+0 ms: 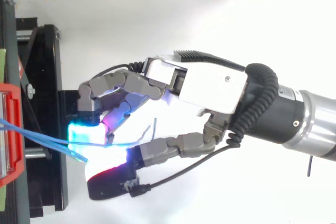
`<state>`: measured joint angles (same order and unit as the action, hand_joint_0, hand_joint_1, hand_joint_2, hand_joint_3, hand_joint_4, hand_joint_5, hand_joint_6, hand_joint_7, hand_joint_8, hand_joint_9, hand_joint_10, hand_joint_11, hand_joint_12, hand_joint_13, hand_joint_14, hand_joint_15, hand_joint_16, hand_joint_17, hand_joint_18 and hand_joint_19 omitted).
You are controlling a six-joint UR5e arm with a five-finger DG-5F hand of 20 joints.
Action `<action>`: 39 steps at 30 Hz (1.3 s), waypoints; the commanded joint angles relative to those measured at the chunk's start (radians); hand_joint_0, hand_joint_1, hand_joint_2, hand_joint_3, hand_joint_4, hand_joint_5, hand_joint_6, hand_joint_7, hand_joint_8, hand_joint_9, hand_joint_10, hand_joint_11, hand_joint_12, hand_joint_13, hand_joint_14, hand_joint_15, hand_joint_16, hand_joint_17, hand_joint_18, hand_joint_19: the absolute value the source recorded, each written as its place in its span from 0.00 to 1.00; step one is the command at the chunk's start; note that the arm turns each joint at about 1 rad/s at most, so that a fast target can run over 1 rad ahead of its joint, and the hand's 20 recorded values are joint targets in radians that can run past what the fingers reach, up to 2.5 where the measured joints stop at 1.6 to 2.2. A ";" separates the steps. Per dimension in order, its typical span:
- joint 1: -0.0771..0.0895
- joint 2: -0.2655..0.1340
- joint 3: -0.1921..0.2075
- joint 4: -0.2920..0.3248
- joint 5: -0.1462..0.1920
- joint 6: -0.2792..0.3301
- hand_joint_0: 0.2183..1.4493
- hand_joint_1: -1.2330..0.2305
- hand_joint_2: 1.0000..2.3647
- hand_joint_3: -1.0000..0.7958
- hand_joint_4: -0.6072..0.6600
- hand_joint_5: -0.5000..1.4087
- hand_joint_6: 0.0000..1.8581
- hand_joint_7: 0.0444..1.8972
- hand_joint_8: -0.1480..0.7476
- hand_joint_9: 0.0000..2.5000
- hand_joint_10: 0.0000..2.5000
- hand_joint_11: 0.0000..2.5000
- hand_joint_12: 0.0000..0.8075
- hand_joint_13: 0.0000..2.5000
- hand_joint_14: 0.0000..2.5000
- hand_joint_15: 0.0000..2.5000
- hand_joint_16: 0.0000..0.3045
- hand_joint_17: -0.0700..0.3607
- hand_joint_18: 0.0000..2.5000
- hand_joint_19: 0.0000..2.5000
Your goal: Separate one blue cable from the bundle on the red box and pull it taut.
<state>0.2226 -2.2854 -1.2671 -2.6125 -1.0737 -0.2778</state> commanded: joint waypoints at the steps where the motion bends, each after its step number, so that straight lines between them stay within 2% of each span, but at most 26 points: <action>1: 0.000 0.009 0.000 -0.018 -0.002 0.000 0.31 0.25 0.00 0.31 0.65 0.19 0.48 0.63 0.55 0.37 0.01 0.23 0.48 0.28 0.00 0.12 0.15 0.40 0.29 0.15; 3: 0.000 0.014 0.000 -0.027 -0.002 0.000 0.29 0.27 0.00 0.29 0.65 0.19 0.48 0.63 0.55 0.37 0.01 0.23 0.49 0.28 0.00 0.12 0.15 0.40 0.29 0.15; 5: -0.002 0.014 0.002 -0.031 -0.002 0.000 0.25 0.37 0.00 0.28 0.65 0.19 0.47 0.64 0.56 0.38 0.01 0.22 0.50 0.29 0.00 0.13 0.16 0.41 0.30 0.15; 9: -0.006 0.015 0.002 -0.031 -0.003 0.011 0.25 0.46 0.00 0.29 0.64 0.20 0.46 0.64 0.57 0.40 0.01 0.23 0.50 0.29 0.00 0.13 0.16 0.41 0.29 0.17; 15: -0.008 0.015 0.003 -0.031 -0.003 0.023 0.29 0.41 0.01 0.37 0.65 0.20 0.46 0.67 0.57 0.40 0.01 0.23 0.49 0.29 0.00 0.13 0.15 0.40 0.29 0.17; 19: -0.008 0.015 0.003 -0.031 -0.003 0.023 0.30 0.31 0.01 0.44 0.66 0.20 0.46 0.69 0.57 0.39 0.01 0.24 0.50 0.29 0.00 0.13 0.15 0.40 0.30 0.17; 22: -0.008 0.014 0.003 -0.032 -0.005 0.022 0.32 0.25 0.01 0.46 0.62 0.19 0.47 0.68 0.57 0.38 0.01 0.24 0.49 0.29 0.00 0.13 0.15 0.40 0.30 0.16; 25: -0.009 0.015 0.003 -0.031 -0.005 0.023 0.34 0.21 0.01 0.46 0.59 0.19 0.48 0.67 0.56 0.38 0.01 0.24 0.49 0.29 0.00 0.13 0.15 0.40 0.31 0.16; 28: -0.009 0.015 0.003 -0.031 -0.005 0.023 0.36 0.20 0.01 0.39 0.60 0.19 0.48 0.65 0.56 0.38 0.01 0.25 0.49 0.29 0.00 0.13 0.15 0.40 0.31 0.15; 31: -0.011 0.014 0.003 -0.031 -0.005 0.023 0.38 0.21 0.00 0.32 0.61 0.18 0.48 0.62 0.56 0.38 0.01 0.25 0.49 0.29 0.00 0.13 0.15 0.40 0.32 0.15; 33: -0.011 0.015 0.003 -0.031 -0.005 0.023 0.36 0.20 0.00 0.28 0.63 0.19 0.48 0.63 0.56 0.38 0.01 0.25 0.49 0.30 0.00 0.13 0.15 0.40 0.32 0.16; 37: -0.012 0.014 0.005 -0.031 -0.006 0.022 0.22 0.30 0.00 0.28 0.65 0.21 0.47 0.64 0.58 0.42 0.01 0.25 0.51 0.32 0.00 0.14 0.17 0.42 0.34 0.17; 39: -0.012 0.015 0.005 -0.031 -0.006 0.023 0.20 0.36 0.00 0.28 0.64 0.21 0.46 0.63 0.61 0.43 0.01 0.25 0.53 0.32 0.00 0.14 0.17 0.44 0.35 0.17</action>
<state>0.2107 -2.2707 -1.2630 -2.6430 -1.0797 -0.2554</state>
